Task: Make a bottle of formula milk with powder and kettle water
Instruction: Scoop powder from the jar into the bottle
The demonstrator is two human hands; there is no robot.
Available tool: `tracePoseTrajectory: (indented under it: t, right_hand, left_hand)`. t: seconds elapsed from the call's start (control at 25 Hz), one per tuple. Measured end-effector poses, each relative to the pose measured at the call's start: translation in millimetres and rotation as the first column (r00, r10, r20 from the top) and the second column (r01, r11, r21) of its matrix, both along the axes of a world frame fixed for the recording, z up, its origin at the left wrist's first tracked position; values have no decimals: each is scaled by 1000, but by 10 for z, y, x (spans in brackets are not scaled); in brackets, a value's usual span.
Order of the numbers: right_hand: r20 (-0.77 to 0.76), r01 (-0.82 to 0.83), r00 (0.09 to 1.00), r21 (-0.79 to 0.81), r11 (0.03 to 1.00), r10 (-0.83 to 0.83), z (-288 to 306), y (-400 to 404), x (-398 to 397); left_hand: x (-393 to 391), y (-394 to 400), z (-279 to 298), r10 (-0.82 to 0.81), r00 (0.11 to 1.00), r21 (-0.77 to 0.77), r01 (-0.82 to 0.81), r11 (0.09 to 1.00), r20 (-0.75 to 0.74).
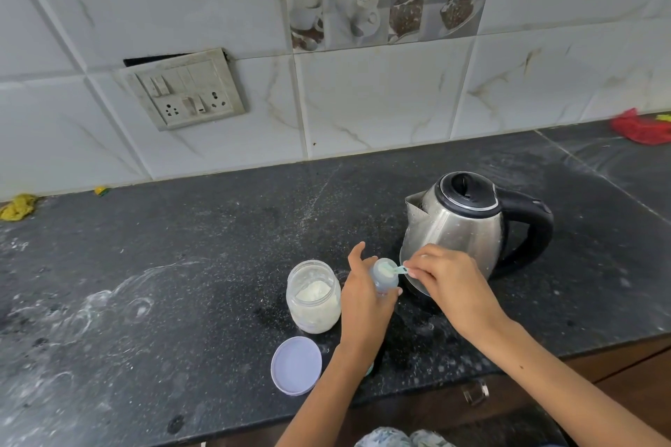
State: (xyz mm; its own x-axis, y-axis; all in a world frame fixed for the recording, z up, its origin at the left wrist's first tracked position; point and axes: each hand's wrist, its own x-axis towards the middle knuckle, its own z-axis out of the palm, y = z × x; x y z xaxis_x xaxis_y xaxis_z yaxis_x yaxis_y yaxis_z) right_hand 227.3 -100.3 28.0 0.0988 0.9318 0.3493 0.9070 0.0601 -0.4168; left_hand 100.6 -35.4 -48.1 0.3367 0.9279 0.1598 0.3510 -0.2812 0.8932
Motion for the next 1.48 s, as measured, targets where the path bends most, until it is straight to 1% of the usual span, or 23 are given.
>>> tracePoseTrajectory:
  t: [0.08,0.2,0.28,0.4,0.52,0.64,0.72,0.8,0.84,0.92,1.0,1.08,1.2,1.24,1.28,1.36,1.48]
  right_hand:
    - [83,-71,994,15,997,69,18,-13,10]
    - [180,-174,972,113,978,152,-28,-37,39]
    - [190,-211,964,136,968,183,-74,-59,46]
    - [155,-176,976,160,971,151,-119,-70,89]
    - [114,-143,985,132,981,128,-96,-65,92]
    - [154,-117,982,66,991,106,-31,-45,51]
    - [165,-92,983,40,995,84,-6,9,64]
    - [172,-74,982,-29,997,78,4,55,48]
    - [171,-79,982,-38,996,84,-2,53,34]
    - [178,-108,978,12,994,104,-35,31,30]
    - [188,-122,975,-15,992,122,-37,28,14]
    - [209,-135,969,16,991,129,-34,58,34]
    - [247,-109,959,-144,984,142,-21,132,31]
    - [203,-102,971,-136,985,129,-10,154,36]
    - [135,-81,986,-95,992,94,3,173,43]
    - [7,2,1000,-14,1000,-2,55,200,59]
    - [-163,86,983,-23,996,-88,91,184,91]
  left_hand:
    - [-8,-3,-26,3,1000,-29,-3,1000,12]
    - [-25,-4,-58,9,1000,-40,-8,999,18]
    - [-29,1,-68,16,1000,-45,-15,999,20]
    - [-32,10,-69,20,1000,-43,-19,999,18]
    - [-19,-5,-85,15,1000,-38,-15,999,7]
    - [-3,-31,-81,12,1000,-35,-12,999,3]
    - [8,-42,-65,15,1000,-37,-15,999,9]
    - [8,-44,-66,28,999,-41,-28,999,17]
    - [1,-43,-68,36,999,-44,-35,998,23]
    - [-22,-40,-61,60,998,-38,-59,998,22]
    - [-37,-31,-76,71,997,-47,-70,996,16]
    - [-44,-43,-68,79,997,-54,-78,995,15]
    - [-39,-73,-54,78,997,-61,-77,995,17]
    - [-38,-85,-40,76,997,-49,-75,996,12]
    - [-45,-101,-22,73,997,-31,-73,997,2]
    - [-82,-134,31,73,997,0,-73,997,-12]
    - [-239,-207,115,70,998,65,-70,995,-2]
